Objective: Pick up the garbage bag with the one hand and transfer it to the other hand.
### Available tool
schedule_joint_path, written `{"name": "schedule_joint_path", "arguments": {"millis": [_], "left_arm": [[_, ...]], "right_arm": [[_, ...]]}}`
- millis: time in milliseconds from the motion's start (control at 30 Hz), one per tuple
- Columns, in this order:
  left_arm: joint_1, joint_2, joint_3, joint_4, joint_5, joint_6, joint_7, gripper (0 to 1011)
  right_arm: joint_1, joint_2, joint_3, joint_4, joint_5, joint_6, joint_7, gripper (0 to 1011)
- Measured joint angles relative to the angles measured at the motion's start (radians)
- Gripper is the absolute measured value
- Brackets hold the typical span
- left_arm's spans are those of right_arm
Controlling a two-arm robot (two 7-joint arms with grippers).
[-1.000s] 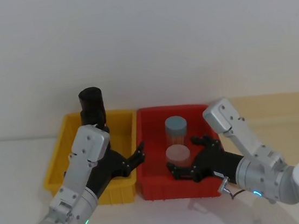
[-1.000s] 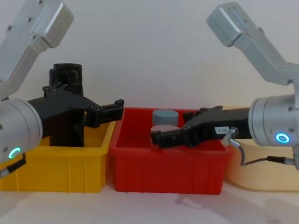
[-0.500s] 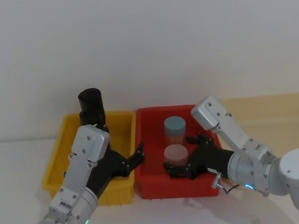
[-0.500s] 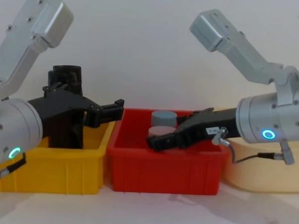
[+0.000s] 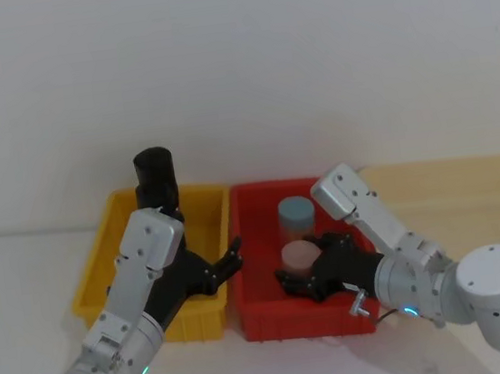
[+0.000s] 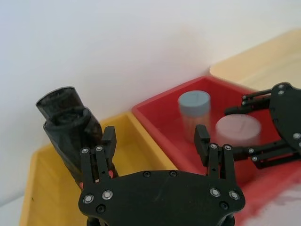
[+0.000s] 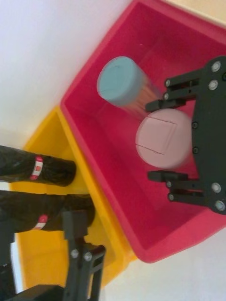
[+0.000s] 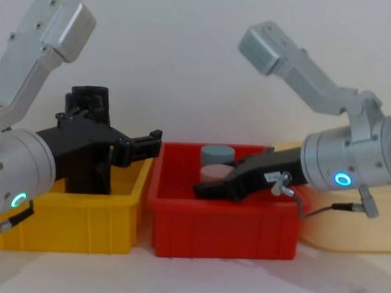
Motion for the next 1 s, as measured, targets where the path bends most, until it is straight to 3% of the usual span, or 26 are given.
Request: {"name": "schedule_joint_path", "arguments": {"millis": [133, 1000], "left_arm": [[0.0, 0.0, 0.0, 0.0, 0.0, 0.0, 0.0, 1001], [0.0, 0.0, 0.0, 0.0, 0.0, 0.0, 0.0, 1001]], "right_arm": [[0.003, -0.002, -0.001, 0.003, -0.002, 0.002, 0.002, 694], [0.002, -0.007, 0.006, 0.009, -0.006, -0.005, 0.004, 694]]}}
